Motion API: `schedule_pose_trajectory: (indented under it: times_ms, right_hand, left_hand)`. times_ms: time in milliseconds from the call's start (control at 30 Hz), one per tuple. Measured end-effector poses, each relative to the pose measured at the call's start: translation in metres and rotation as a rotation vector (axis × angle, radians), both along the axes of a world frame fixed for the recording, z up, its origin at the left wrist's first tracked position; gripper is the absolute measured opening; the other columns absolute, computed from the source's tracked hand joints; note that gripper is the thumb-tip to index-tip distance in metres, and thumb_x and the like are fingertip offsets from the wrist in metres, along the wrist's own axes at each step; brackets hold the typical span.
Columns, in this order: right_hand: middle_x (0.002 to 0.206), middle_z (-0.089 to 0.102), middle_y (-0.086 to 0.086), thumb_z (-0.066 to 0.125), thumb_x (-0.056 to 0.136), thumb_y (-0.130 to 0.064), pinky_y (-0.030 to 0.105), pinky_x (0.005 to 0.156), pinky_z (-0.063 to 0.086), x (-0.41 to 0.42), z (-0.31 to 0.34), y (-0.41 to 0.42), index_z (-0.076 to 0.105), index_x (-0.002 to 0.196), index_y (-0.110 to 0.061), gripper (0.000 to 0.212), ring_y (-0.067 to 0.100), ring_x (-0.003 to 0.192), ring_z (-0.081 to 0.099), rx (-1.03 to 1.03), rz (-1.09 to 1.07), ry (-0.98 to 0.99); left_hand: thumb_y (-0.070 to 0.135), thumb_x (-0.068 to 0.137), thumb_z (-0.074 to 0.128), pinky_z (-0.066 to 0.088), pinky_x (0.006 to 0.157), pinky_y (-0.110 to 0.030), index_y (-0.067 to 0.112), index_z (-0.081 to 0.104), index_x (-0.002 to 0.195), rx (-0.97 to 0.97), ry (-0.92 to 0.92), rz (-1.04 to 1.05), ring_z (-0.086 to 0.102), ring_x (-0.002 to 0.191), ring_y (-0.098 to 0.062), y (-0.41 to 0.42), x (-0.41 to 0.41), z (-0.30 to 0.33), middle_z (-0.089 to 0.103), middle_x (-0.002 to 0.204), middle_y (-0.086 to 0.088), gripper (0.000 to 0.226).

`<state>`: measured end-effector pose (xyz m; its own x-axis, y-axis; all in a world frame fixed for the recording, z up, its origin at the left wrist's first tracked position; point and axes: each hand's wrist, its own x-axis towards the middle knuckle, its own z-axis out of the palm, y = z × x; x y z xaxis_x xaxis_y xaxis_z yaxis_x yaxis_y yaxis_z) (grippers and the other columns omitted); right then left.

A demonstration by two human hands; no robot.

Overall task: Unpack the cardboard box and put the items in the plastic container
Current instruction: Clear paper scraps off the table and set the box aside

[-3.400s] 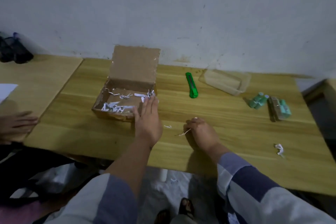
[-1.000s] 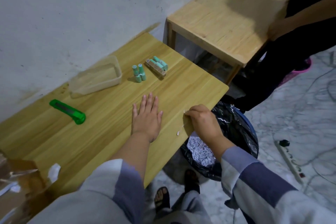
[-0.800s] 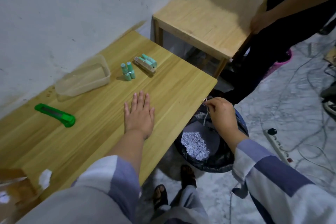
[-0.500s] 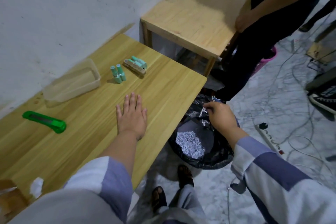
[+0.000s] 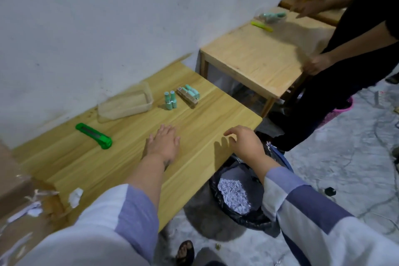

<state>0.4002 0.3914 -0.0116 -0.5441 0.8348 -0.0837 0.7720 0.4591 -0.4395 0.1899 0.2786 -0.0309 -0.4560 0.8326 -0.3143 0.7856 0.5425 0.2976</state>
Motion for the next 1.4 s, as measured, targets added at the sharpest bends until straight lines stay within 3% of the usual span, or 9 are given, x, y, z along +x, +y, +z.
schedule_pose_trajectory:
  times_ms: [300,533,633,767,1000,1167,1300,1400]
  right_hand:
    - [0.12,0.064,0.005,0.05,0.09,-0.014,0.034,0.088,0.049,-0.083,0.038,-0.054,0.068,0.109,-0.022,0.028,0.024,0.11,0.059,-0.004,0.465,0.019]
    - [0.119,0.065,0.005,0.05,0.087,-0.012,0.034,0.089,0.048,-0.129,0.05,-0.135,0.069,0.107,-0.022,0.029,0.024,0.109,0.059,-0.024,0.763,0.05]
    - [0.12,0.065,0.007,0.05,0.086,-0.011,0.033,0.09,0.047,-0.143,0.051,-0.169,0.069,0.108,-0.02,0.03,0.026,0.108,0.06,-0.051,0.864,0.05]
    - [0.124,0.063,0.009,0.048,0.089,-0.007,0.033,0.094,0.047,-0.166,0.05,-0.206,0.067,0.114,-0.015,0.032,0.027,0.111,0.06,-0.074,0.95,0.029]
    - [0.126,0.061,0.012,0.052,0.087,-0.006,0.031,0.097,0.044,-0.215,0.027,-0.245,0.067,0.114,-0.013,0.031,0.029,0.115,0.057,-0.072,0.928,-0.061]
    - [0.122,0.057,0.014,0.048,0.083,-0.006,0.032,0.093,0.046,-0.241,-0.011,-0.262,0.067,0.106,-0.013,0.03,0.034,0.113,0.055,-0.055,0.878,-0.132]
    - [0.109,0.061,0.013,0.05,0.085,-0.002,0.032,0.088,0.047,-0.253,-0.024,-0.268,0.07,0.099,-0.009,0.026,0.033,0.099,0.061,-0.055,0.788,-0.126]
    - [0.108,0.069,0.016,0.05,0.086,0.001,0.031,0.089,0.048,-0.262,-0.018,-0.268,0.072,0.101,-0.005,0.028,0.033,0.1,0.064,-0.164,0.557,0.023]
  left_hand:
    - [0.029,0.101,0.036,0.021,0.115,-0.044,0.021,0.042,0.14,0.162,-0.032,0.381,0.02,0.146,-0.019,-0.108,-0.006,0.05,0.036,0.152,-0.003,0.04]
    - [0.026,0.097,0.048,0.035,0.108,-0.038,0.02,0.056,0.128,0.241,0.04,0.636,0.04,0.133,-0.025,-0.227,0.003,0.066,0.046,0.142,-0.005,0.033]
    - [0.027,0.093,0.055,0.043,0.101,-0.04,0.02,0.06,0.122,0.262,0.079,0.738,0.052,0.119,-0.027,-0.276,0.005,0.07,0.054,0.132,-0.007,0.031]
    - [0.03,0.089,0.062,0.039,0.105,-0.039,0.022,0.058,0.127,0.297,0.132,0.838,0.046,0.128,-0.024,-0.326,0.001,0.064,0.048,0.14,-0.003,0.039]
    - [0.053,0.072,0.074,0.023,0.116,-0.05,0.023,0.029,0.148,0.257,0.088,0.967,0.015,0.146,-0.024,-0.379,-0.03,0.039,0.015,0.159,0.0,0.092]
    - [0.066,0.055,0.079,0.018,0.119,-0.044,0.02,0.006,0.153,0.307,-0.023,0.982,0.006,0.148,-0.021,-0.401,-0.059,0.028,0.001,0.161,0.003,0.13]
    - [0.052,0.054,0.086,0.019,0.116,-0.035,0.02,-0.004,0.153,0.367,-0.173,0.957,0.006,0.147,-0.016,-0.406,-0.075,0.03,-0.009,0.16,0.009,0.137]
    - [0.048,0.055,0.087,0.017,0.116,-0.033,0.018,-0.006,0.153,0.367,-0.17,0.934,0.006,0.147,-0.016,-0.409,-0.085,0.03,-0.01,0.16,0.008,0.138]
